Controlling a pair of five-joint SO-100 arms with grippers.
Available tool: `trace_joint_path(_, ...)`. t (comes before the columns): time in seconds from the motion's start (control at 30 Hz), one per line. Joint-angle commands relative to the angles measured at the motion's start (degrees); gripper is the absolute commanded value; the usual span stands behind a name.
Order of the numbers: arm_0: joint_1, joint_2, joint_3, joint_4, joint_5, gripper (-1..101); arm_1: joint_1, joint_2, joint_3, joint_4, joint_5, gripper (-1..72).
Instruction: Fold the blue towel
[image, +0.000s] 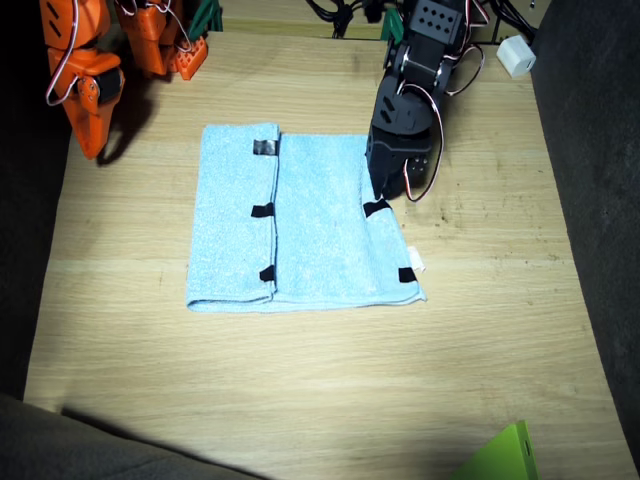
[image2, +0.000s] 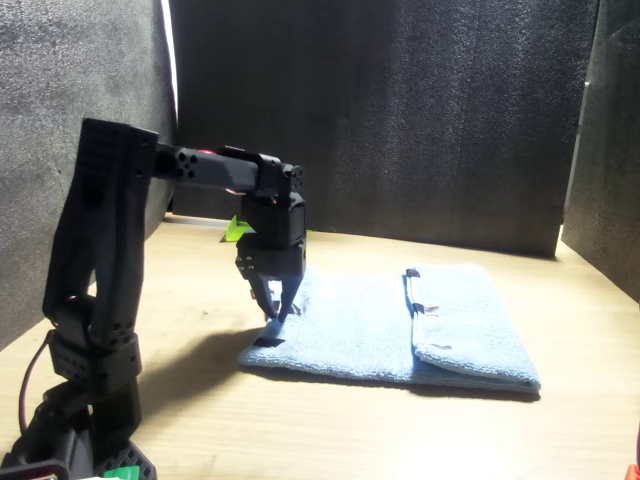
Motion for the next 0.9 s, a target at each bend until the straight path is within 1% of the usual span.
trace_joint_path(0.0,1.8,5.7,1.8,-0.4,-0.2,0,-0.1,-0.2,-0.5,0.4,0.8,-0.1)
trace_joint_path(0.17,0.4,8.5,2.6,-1.0,1.4,-1,0.0,-1.0,-1.0,0.3,1.0,-0.1)
trace_joint_path(0.5,-7.9,7.8,-1.8,-0.4,5.9,-1,-0.3,-2.5,-1.7,0.3,1.2,-0.1)
trace_joint_path(0.7,-9.5,1.3,-10.3,3.5,8.2,-1,-0.6,-2.6,-1.7,0.3,1.5,-0.1)
trace_joint_path(0.87,-7.7,-5.5,-23.6,10.7,9.8,-1,-0.7,-2.7,-1.7,0.3,1.7,-0.1)
